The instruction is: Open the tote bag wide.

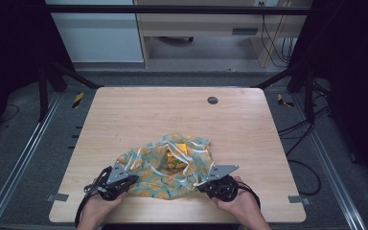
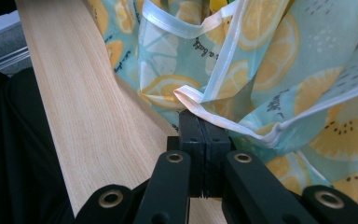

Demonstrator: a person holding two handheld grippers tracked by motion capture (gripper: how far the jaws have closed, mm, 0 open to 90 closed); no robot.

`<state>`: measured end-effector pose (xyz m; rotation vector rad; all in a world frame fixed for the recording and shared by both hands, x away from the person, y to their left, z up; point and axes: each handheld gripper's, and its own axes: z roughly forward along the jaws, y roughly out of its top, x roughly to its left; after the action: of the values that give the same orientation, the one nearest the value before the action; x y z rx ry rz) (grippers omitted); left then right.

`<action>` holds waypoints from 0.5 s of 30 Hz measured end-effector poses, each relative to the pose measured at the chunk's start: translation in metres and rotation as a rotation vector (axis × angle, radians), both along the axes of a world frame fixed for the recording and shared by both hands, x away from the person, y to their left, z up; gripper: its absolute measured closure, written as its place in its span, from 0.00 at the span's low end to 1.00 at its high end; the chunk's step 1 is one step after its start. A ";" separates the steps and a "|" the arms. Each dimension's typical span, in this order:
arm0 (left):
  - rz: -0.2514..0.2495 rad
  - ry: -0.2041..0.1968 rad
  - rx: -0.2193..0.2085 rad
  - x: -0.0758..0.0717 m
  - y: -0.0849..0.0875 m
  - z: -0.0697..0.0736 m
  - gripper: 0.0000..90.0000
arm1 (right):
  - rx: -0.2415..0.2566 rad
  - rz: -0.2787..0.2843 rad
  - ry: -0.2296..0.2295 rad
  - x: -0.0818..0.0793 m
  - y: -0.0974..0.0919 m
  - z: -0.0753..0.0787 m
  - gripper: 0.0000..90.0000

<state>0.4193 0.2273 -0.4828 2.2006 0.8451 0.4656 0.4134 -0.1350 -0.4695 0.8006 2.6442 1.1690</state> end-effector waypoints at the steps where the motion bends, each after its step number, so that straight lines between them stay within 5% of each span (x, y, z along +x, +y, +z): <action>1: 0.003 0.007 -0.001 0.001 0.000 -0.001 0.99 | -0.002 -0.003 0.007 0.000 0.001 -0.001 1.00; 15: 0.026 0.049 -0.012 0.005 0.000 -0.006 0.99 | -0.048 -0.032 0.033 0.005 0.004 -0.009 1.00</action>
<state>0.4242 0.2273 -0.4890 2.2003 0.9011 0.4202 0.4183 -0.1306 -0.4788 0.8575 2.6647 1.0890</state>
